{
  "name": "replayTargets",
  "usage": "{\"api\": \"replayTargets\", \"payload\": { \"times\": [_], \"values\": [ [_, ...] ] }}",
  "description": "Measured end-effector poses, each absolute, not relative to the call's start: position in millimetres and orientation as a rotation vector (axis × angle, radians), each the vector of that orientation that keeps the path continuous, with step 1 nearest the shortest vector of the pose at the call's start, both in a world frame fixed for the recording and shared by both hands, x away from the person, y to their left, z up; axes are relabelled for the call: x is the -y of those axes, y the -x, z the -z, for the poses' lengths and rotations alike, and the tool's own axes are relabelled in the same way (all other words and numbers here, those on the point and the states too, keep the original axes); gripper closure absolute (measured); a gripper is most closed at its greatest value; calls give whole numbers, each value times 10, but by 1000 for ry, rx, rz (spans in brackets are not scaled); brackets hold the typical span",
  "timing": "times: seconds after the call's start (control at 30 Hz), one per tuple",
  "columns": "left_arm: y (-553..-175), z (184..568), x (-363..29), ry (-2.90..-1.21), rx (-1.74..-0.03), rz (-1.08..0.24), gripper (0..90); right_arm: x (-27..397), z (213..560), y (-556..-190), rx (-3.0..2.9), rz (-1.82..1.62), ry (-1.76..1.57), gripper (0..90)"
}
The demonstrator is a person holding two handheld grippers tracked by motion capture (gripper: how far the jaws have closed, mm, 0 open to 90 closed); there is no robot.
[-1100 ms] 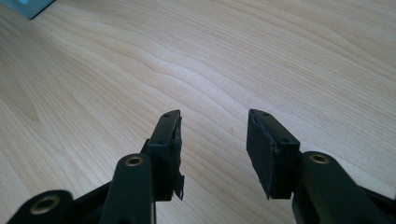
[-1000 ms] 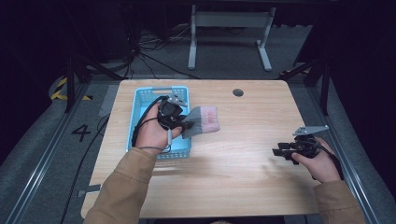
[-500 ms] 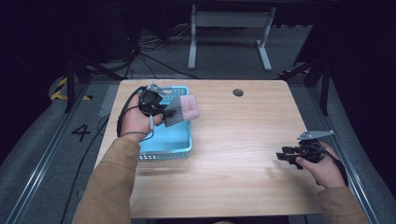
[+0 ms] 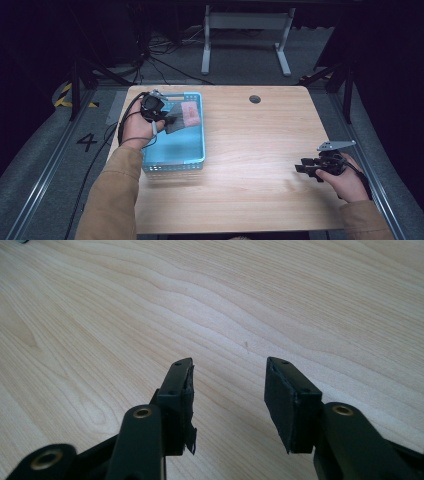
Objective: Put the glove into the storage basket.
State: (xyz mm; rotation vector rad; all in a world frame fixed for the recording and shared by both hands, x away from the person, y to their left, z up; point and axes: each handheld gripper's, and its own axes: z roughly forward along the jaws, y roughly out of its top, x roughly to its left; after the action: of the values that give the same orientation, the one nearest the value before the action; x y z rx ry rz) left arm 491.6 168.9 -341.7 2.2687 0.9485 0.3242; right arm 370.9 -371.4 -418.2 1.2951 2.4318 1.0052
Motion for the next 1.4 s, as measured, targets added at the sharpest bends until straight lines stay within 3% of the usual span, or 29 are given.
{"api": "replayTargets", "payload": {
  "times": [0.2, 0.57, 1.4],
  "values": [
    [-4994, 3529, -1639, -2347, -982, -380, 682, 3713, 4189, -3711, -2434, -1005, -1296, 552],
    [-5084, 3757, -1624, -2312, -979, -300, 677, 3721, 4193, -3712, -2432, -995, -1299, 548],
    [-5228, 4078, -1540, -2406, -1055, -234, 670, 3701, 4210, -3710, -2439, -998, -1289, 535]
  ]
}}
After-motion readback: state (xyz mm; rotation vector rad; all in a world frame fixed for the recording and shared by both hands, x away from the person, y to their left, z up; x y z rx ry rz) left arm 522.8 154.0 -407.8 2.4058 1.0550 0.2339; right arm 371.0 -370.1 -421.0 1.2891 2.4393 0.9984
